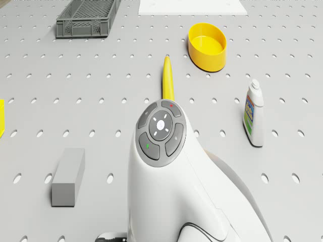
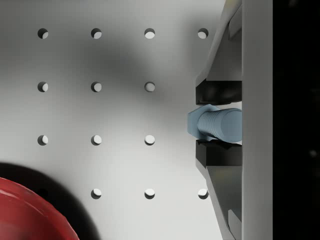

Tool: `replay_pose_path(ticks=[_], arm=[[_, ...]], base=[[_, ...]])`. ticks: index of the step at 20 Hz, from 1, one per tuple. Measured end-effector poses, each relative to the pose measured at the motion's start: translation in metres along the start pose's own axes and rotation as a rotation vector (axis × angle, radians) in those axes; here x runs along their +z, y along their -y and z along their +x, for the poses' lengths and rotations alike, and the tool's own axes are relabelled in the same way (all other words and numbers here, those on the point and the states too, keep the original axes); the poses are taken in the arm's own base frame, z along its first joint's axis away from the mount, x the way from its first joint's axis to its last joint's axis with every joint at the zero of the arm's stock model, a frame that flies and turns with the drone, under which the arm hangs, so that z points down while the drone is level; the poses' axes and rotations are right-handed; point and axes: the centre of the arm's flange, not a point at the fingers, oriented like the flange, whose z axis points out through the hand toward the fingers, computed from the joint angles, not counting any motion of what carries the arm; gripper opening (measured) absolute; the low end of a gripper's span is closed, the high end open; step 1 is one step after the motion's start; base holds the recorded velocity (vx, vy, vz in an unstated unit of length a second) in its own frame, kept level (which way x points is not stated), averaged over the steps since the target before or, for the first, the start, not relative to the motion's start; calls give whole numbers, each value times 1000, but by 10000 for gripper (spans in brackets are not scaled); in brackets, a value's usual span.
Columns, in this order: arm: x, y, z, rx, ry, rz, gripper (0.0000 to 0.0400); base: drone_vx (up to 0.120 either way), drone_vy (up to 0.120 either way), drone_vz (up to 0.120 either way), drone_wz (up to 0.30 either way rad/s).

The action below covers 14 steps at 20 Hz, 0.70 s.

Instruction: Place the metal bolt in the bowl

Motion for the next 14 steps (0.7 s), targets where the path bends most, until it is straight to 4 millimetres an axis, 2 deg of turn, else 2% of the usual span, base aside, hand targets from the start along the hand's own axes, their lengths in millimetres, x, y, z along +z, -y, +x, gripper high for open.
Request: replay_pose_path(ticks=[2,4,14], arm=[[0,0,0,0,0,0,100],[-1,0,0,0,0,0,100],[-1,0,0,0,0,0,100]], base=[[120,-120,100,0],[120,0,80,0],[120,0,0,0]])
